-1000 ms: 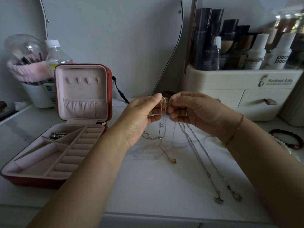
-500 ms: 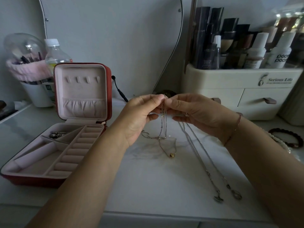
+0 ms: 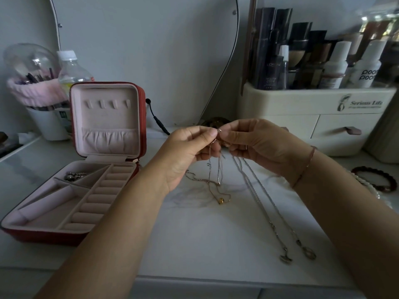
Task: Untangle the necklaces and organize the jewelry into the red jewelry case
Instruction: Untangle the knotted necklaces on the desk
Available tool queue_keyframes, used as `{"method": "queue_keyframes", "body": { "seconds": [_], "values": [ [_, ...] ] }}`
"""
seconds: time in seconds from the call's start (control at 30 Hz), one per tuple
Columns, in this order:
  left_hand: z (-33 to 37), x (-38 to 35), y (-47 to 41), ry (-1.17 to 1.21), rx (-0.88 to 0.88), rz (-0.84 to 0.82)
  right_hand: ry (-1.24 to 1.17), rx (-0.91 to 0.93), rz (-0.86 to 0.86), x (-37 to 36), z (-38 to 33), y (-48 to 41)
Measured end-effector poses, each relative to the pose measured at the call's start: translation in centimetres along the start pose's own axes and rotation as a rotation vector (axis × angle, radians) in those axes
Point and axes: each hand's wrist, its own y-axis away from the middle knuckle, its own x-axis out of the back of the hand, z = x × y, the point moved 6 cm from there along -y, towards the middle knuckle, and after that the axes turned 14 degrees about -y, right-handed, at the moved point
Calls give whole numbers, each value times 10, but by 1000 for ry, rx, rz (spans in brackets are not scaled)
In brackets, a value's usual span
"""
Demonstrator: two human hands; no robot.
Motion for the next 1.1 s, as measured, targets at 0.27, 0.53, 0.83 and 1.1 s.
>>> {"method": "queue_keyframes", "body": {
  "seconds": [0.27, 0.53, 0.83, 1.1],
  "values": [
    [1, 1, -1, 56, 11, 32, -3, -70, 6, 2, 4, 0],
    [4, 4, 0, 38, -13, 70, 281, -26, -50, -7, 3, 1],
    [3, 10, -1, 22, -9, 138, 412, 66, 6, -10, 0, 2],
    [-5, 7, -2, -15, 60, 65, 193, 59, 34, -6, -2, 1]
  ]
}}
